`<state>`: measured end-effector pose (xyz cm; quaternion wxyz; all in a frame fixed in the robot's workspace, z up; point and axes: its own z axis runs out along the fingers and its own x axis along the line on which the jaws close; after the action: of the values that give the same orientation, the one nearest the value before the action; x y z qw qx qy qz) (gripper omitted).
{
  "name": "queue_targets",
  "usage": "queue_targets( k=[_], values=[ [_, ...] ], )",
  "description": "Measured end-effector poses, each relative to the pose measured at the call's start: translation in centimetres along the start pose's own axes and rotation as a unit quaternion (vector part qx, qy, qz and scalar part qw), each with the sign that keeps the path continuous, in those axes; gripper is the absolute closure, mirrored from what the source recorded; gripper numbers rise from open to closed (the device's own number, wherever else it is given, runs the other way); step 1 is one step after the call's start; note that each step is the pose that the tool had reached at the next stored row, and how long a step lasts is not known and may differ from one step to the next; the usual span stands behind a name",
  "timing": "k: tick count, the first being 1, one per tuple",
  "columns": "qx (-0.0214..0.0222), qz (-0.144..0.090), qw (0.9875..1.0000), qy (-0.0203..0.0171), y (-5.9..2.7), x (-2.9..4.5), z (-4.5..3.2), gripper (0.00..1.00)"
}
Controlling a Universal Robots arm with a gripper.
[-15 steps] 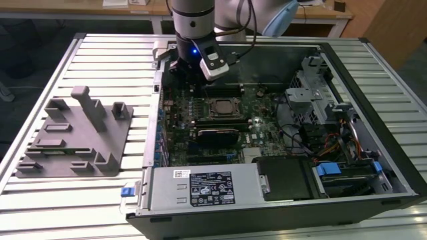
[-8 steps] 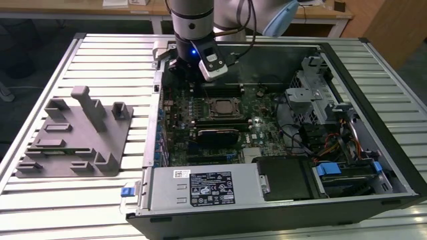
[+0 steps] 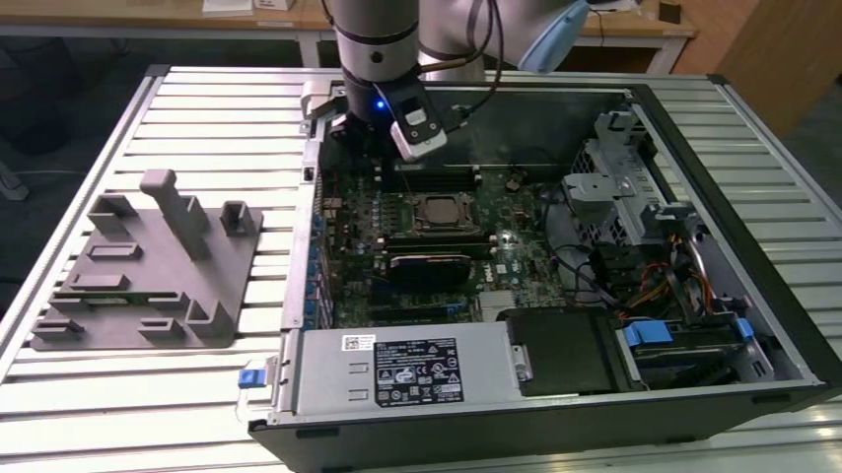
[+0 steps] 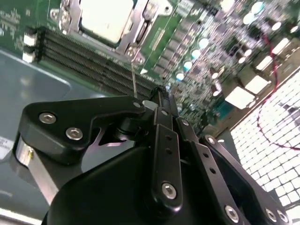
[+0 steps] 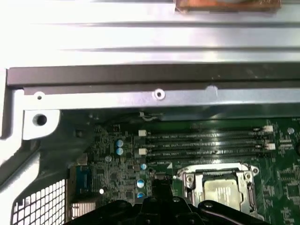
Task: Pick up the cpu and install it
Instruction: 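Install the first cpu locking lever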
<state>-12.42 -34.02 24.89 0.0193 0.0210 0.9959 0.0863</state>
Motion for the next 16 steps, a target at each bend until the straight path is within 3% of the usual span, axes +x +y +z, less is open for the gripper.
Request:
queue_targets(
  k=[3,4,5,12,16],
  values=[
    [-0.0202,-0.003,0.9998,0.0015,-0.01,0.01,0.02,0.89],
    [-0.0254,-0.003,0.9997,0.0019,-0.01,0.0,0.03,0.89],
    [-0.0275,-0.004,0.9996,0.0021,-0.01,0.01,0.03,0.89],
    [-0.0277,-0.004,0.9996,0.0021,0.0,-0.08,0.03,0.89],
    [-0.0276,-0.004,0.9996,0.0022,0.03,-1.02,0.07,0.89]
  ],
)
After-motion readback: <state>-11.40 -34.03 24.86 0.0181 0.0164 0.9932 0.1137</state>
